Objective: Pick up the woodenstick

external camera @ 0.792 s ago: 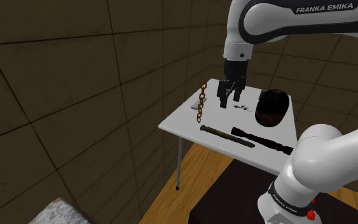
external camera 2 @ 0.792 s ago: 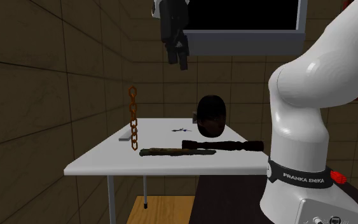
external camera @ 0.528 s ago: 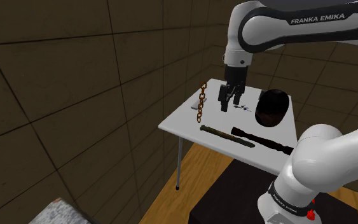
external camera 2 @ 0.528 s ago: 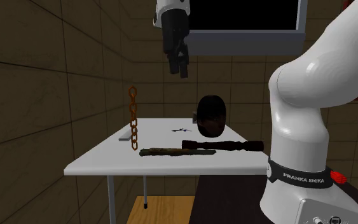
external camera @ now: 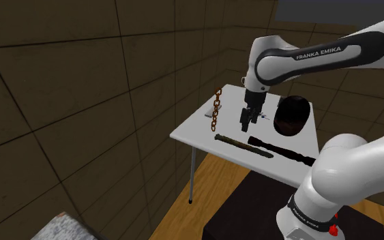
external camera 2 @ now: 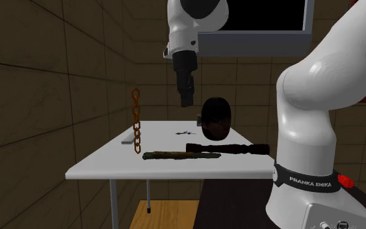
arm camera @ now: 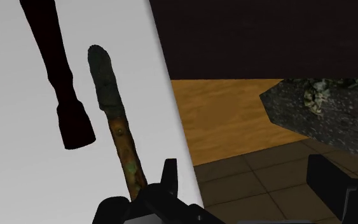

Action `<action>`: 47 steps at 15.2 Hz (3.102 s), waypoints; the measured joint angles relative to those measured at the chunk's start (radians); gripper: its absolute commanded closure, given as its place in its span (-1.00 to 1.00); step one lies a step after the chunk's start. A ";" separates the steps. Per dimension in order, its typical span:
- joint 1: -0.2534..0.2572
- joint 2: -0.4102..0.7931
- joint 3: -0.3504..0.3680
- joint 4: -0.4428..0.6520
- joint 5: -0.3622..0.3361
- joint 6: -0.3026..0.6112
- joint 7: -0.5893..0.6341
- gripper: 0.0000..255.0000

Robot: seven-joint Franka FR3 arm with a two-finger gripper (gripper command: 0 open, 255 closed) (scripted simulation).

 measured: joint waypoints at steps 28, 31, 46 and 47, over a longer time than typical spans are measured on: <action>0.038 0.768 -0.326 0.002 0.200 0.834 -0.667 1.00; 0.037 0.774 -0.326 0.004 0.206 0.832 -0.669 1.00; 0.017 0.601 -0.347 -0.006 0.012 0.685 -0.533 1.00; 0.013 0.583 -0.346 -0.004 -0.001 0.667 -0.525 1.00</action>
